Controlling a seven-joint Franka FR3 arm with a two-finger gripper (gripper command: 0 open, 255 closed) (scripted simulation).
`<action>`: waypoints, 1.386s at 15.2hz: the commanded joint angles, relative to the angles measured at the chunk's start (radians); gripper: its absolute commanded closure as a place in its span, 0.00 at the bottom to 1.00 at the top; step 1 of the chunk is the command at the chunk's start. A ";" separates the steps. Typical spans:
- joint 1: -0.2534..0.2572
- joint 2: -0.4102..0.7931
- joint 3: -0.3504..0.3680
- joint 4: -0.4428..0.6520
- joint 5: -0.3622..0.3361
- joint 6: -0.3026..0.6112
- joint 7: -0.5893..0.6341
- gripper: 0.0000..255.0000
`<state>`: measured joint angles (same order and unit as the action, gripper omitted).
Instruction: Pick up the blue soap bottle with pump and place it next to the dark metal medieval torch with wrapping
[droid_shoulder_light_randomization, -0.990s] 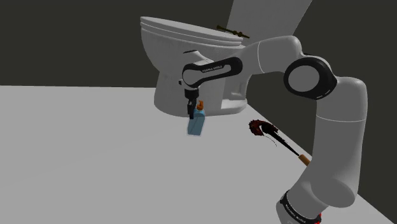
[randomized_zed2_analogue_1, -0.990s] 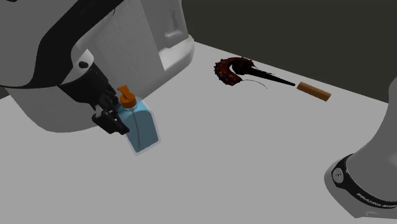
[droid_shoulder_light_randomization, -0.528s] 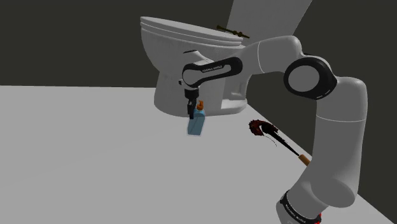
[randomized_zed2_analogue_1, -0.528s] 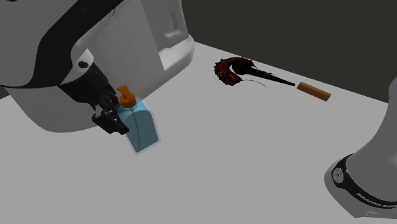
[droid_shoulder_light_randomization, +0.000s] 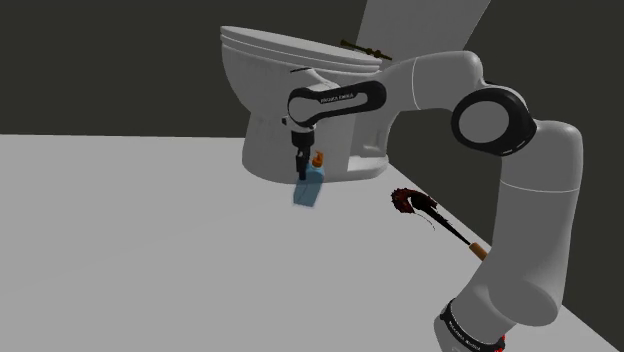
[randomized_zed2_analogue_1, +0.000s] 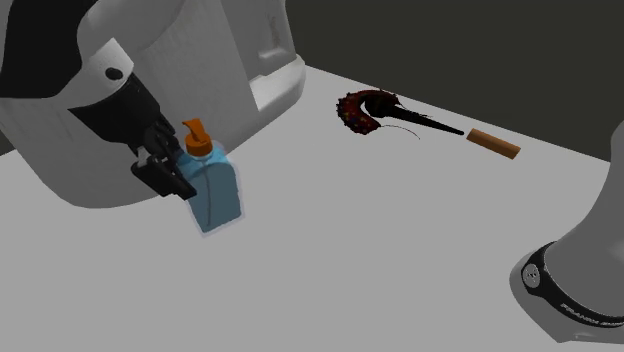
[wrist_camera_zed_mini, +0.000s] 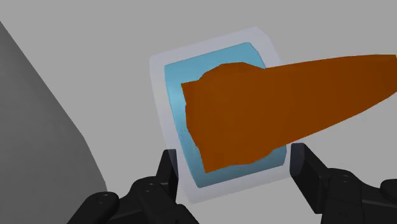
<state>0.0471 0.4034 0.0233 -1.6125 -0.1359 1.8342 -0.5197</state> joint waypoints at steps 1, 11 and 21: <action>0.000 -0.009 0.000 0.015 0.001 -0.024 -0.004 1.00; 0.002 -0.036 0.001 0.110 0.005 -0.145 -0.018 1.00; -0.012 -0.122 -0.006 0.106 0.006 -0.224 -0.048 1.00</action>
<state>0.0406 0.3123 0.0201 -1.4739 -0.1300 1.6077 -0.5600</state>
